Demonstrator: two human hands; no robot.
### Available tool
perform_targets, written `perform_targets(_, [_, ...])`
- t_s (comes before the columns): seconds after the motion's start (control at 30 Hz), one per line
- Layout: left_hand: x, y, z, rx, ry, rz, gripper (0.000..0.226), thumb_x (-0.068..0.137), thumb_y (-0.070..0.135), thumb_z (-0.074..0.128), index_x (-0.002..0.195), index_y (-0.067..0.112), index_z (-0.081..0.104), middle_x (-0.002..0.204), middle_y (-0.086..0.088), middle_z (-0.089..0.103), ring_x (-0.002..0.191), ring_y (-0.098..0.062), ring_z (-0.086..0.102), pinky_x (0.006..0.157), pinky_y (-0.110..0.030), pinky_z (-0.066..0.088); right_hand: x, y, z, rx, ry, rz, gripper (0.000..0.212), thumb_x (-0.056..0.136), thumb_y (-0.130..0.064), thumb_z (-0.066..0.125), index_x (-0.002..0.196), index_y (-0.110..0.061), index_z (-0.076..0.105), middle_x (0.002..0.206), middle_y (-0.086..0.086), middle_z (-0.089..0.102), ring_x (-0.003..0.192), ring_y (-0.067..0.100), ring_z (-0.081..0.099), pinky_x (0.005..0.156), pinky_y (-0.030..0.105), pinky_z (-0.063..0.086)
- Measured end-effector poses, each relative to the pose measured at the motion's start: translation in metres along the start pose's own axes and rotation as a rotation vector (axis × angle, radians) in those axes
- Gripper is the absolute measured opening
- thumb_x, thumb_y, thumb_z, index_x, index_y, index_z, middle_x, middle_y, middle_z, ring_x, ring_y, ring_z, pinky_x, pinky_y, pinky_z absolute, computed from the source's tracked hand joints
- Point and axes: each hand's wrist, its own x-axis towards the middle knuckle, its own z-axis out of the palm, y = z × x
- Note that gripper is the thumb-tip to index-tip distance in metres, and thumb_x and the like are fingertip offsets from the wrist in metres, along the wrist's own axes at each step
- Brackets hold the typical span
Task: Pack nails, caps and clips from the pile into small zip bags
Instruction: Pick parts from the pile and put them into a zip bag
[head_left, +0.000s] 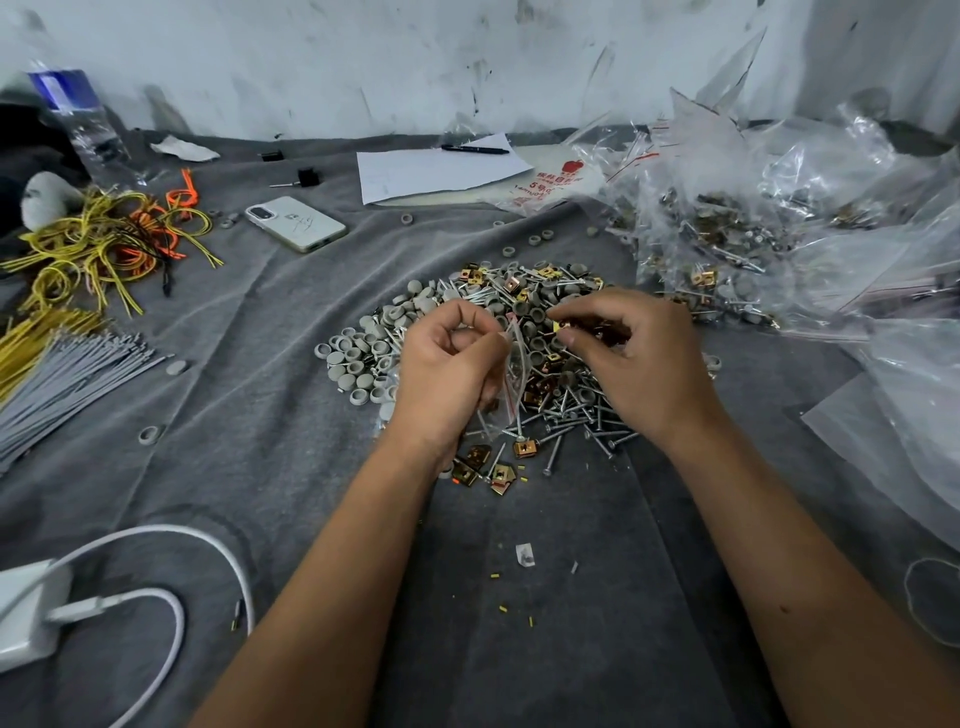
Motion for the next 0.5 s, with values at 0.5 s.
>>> perform_targets(0.5, [-0.0002, 0.0006, 0.0055, 0.084, 0.079, 0.023, 0.019, 0.091, -0.014, 0.061, 0.084, 0.004, 0.057, 0.046, 0.003, 0.047, 0.038, -0.014, 0.043, 0.041, -0.021, 0.035, -0.0046, -0.0099, 0.0011, 0.050, -0.157, -0.159, 0.025, 0.077, -0.005, 0.087, 0.098, -0.017, 0.081, 0.089, -0.010, 0.075, 0.082, 0.003, 0.070, 0.073, 0.010, 0.049])
